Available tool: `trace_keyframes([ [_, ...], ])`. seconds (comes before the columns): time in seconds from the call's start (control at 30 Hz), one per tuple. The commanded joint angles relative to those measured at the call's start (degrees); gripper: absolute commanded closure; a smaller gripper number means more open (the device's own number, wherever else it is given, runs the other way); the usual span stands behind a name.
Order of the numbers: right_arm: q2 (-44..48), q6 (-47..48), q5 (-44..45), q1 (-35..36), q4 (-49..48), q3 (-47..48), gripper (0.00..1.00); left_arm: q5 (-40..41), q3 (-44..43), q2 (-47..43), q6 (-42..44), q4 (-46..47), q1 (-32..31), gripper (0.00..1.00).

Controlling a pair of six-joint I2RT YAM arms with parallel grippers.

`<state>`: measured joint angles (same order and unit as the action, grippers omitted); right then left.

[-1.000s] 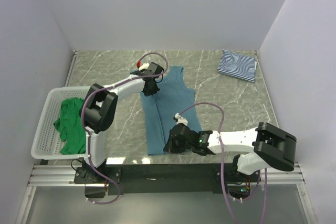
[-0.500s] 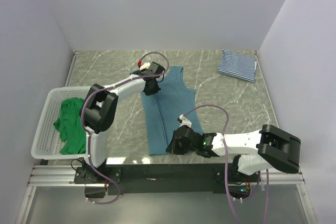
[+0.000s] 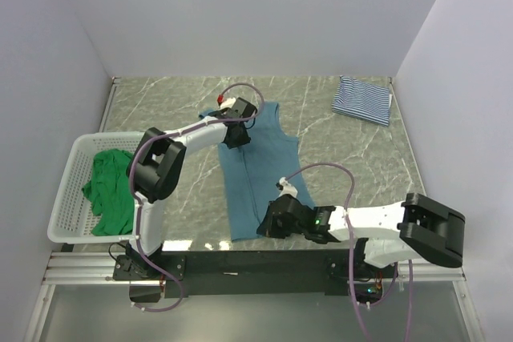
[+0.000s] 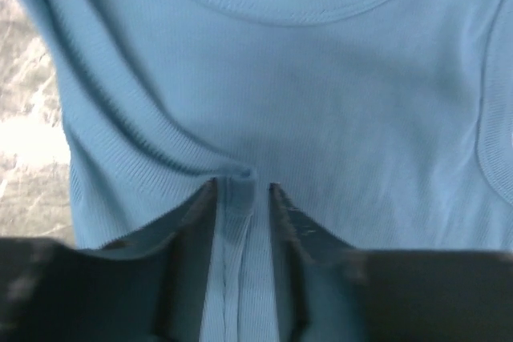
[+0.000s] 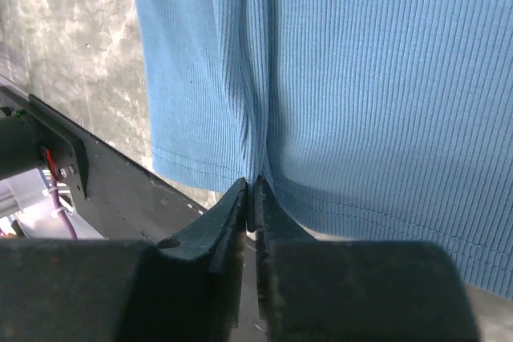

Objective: Fold and stack the tank tops

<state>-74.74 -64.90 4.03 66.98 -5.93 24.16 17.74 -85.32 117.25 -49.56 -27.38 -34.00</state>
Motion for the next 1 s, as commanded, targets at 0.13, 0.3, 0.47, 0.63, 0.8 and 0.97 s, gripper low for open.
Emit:
trace_keyframes([
  [0.13, 9.3, -0.9, 5.0, 1.2, 5.5, -0.8, 0.61, -1.1, -2.0, -3.9, 3.3, 5.5, -0.2, 0.48],
  [0.3, 16.7, -0.4, 12.9, 1.2, 16.4, 0.1, 0.58, -0.5, -2.8, -7.4, 4.4, 6.0, 0.1, 0.46],
  [0.47, 14.5, 6.3, 18.8, 1.2, 24.4, 7.7, 0.58, 2.6, 0.5, -10.6, -5.3, 0.3, 0.9, 0.58],
  [0.63, 3.7, 12.6, 19.5, 1.2, 25.2, 15.1, 0.52, -1.5, 9.4, -12.9, -9.9, 5.5, 0.9, 0.69],
  [0.8, -2.9, 15.7, 16.4, 1.6, 21.5, 16.3, 0.52, -2.8, 12.5, -10.6, -9.2, 8.3, 1.0, 0.75],
  [0.97, -8.0, 13.7, 17.3, 4.4, 22.7, 17.4, 0.60, -4.2, 11.4, -7.5, -6.9, 9.5, 1.0, 0.76],
])
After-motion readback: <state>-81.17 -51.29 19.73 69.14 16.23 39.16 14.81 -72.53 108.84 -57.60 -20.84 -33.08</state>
